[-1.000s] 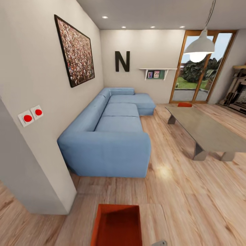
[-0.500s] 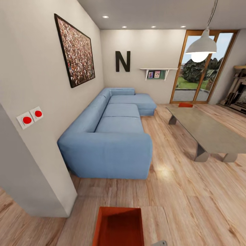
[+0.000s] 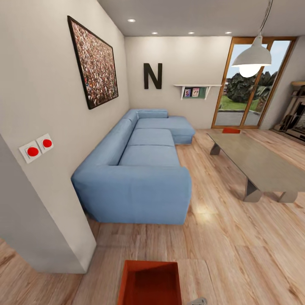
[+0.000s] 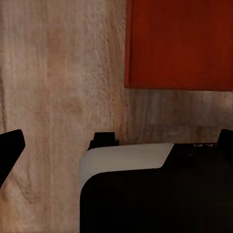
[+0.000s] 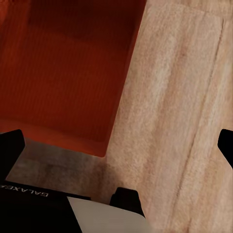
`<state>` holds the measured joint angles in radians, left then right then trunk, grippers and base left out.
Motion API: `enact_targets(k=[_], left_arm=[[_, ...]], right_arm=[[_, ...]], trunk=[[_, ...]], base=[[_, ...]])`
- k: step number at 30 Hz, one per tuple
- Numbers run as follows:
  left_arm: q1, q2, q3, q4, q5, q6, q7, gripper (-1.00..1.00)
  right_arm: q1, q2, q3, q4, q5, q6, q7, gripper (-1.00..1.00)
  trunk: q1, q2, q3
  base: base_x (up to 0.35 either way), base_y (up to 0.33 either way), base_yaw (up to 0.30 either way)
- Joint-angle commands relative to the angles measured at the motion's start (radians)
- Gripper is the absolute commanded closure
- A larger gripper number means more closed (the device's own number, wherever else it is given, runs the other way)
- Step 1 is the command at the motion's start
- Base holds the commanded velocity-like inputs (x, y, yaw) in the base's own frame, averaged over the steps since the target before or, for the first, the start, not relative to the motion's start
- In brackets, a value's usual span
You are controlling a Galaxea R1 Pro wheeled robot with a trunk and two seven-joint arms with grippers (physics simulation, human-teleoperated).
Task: Move the two storage containers from the living room to the garage. In the garage, place one container on the floor and stack the other container on top of it (either order is fine).
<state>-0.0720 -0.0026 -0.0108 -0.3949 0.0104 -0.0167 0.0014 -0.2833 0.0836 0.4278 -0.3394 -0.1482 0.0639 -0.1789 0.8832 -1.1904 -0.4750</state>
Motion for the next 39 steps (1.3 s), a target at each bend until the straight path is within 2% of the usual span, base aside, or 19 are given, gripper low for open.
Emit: enact_targets(k=[1,4,6,8,11,13,14,16,17,18,20,23,26,27,28,31,32,36,39], left_arm=[[-0.001,0.000,0.000,-0.001,0.001,-0.002,0.000,-1.00],[-0.025,0.000,0.003,-0.026,0.001,-0.001,0.002,-1.00],[-0.081,-0.001,0.002,-0.070,0.000,0.009,0.003,-1.00],[-0.143,-0.001,0.001,-0.122,0.000,0.028,0.005,-1.00],[-0.262,-0.003,0.001,-0.186,-0.001,0.107,0.008,-1.00],[-0.318,-0.004,0.001,-0.198,0.000,0.165,0.009,-1.00],[-0.358,-0.004,0.001,-0.203,0.000,0.209,0.009,-1.00],[-0.444,-0.005,0.002,-0.208,0.000,0.302,0.010,-1.00],[-0.480,-0.006,0.002,-0.209,0.000,0.345,0.010,-1.00],[-0.543,-0.009,0.002,-0.210,0.001,0.426,0.011,-1.00],[-0.601,-0.028,0.002,-0.211,0.001,0.504,0.012,-1.00],[-0.669,-0.051,0.002,-0.208,0.000,0.651,0.013,-1.00],[-0.696,-0.057,0.002,-0.208,0.000,0.781,0.013,-1.00],[-0.698,-0.058,0.002,-0.208,0.000,0.798,0.013,-1.00],[-0.702,-0.058,0.002,-0.209,-0.001,0.831,0.012,-1.00],[-0.700,-0.058,0.002,-0.209,0.000,0.854,0.011,-1.00],[-0.698,-0.058,0.004,-0.209,0.001,0.859,0.008,-1.00],[-0.696,-0.057,0.005,-0.209,0.002,0.864,0.004,-1.00],[-0.695,-0.057,0.006,-0.209,0.001,0.865,0.004,-1.00]], right_arm=[[0.000,-0.001,0.008,-0.004,-0.010,0.006,-0.007,-1.00],[-0.001,-0.001,0.008,-0.014,-0.007,0.006,-0.011,-1.00],[-0.003,-0.002,0.007,-0.074,-0.005,0.007,-0.014,-1.00],[-0.004,-0.002,0.006,-0.222,-0.004,0.009,-0.017,-1.00],[-0.005,-0.001,-0.003,-0.556,-0.002,0.023,-0.044,-1.00],[-0.005,-0.001,-0.007,-0.682,-0.001,0.049,-0.083,-1.00],[-0.005,-0.001,-0.009,-0.755,0.000,0.095,-0.120,-1.00],[-0.005,0.000,-0.011,-0.853,0.000,0.263,-0.211,-1.00],[-0.005,0.000,-0.011,-0.878,-0.002,0.363,-0.250,-1.00],[-0.005,0.000,-0.012,-0.904,-0.005,0.556,-0.296,-1.00],[-0.016,0.000,-0.014,-0.915,-0.008,0.710,-0.314,-1.00],[-0.081,0.002,-0.023,-0.917,-0.011,0.840,-0.325,-1.00],[-0.137,0.004,-0.059,-0.838,-0.014,0.894,-0.328,-1.00],[-0.145,0.005,-0.070,-0.812,-0.016,0.905,-0.328,-1.00],[-0.167,0.005,-0.105,-0.737,-0.034,0.934,-0.328,-1.00],[-0.184,0.004,-0.160,-0.677,-0.127,0.956,-0.328,-1.00],[-0.188,0.004,-0.183,-0.663,-0.206,0.961,-0.327,-1.00],[-0.191,0.005,-0.205,-0.652,-0.412,0.966,-0.327,-1.00],[-0.192,0.004,-0.209,-0.650,-0.515,0.967,-0.327,-1.00]], trunk=[[0.000,-0.001,-0.001],[0.000,-0.001,-0.001],[0.000,-0.001,-0.001],[0.000,-0.001,-0.001],[0.000,-0.001,-0.001],[0.000,-0.001,-0.001],[0.000,-0.001,-0.001],[0.000,-0.001,-0.001],[0.000,-0.001,-0.001],[0.000,-0.001,-0.001],[0.000,-0.001,-0.001],[0.000,-0.001,-0.001],[0.000,-0.001,-0.001],[0.000,-0.001,-0.001],[0.000,-0.001,-0.001],[0.000,-0.001,-0.001],[0.000,-0.001,-0.001],[0.000,-0.001,-0.001],[0.000,-0.001,-0.001]], base=[[0.003,0.002,0.000],[0.001,0.001,0.000],[0.000,0.000,0.000],[0.000,0.000,0.000],[0.000,0.000,0.000],[0.000,0.000,0.000],[0.000,0.000,0.000],[0.000,0.000,0.000],[0.000,0.000,0.000],[0.000,0.000,0.000],[0.000,0.000,0.000],[0.000,0.000,0.000],[0.000,0.000,0.000],[0.000,0.000,0.000],[0.000,0.000,0.000],[0.000,0.000,0.000],[0.000,0.000,0.000],[0.000,0.000,0.000],[0.000,0.000,0.000]])
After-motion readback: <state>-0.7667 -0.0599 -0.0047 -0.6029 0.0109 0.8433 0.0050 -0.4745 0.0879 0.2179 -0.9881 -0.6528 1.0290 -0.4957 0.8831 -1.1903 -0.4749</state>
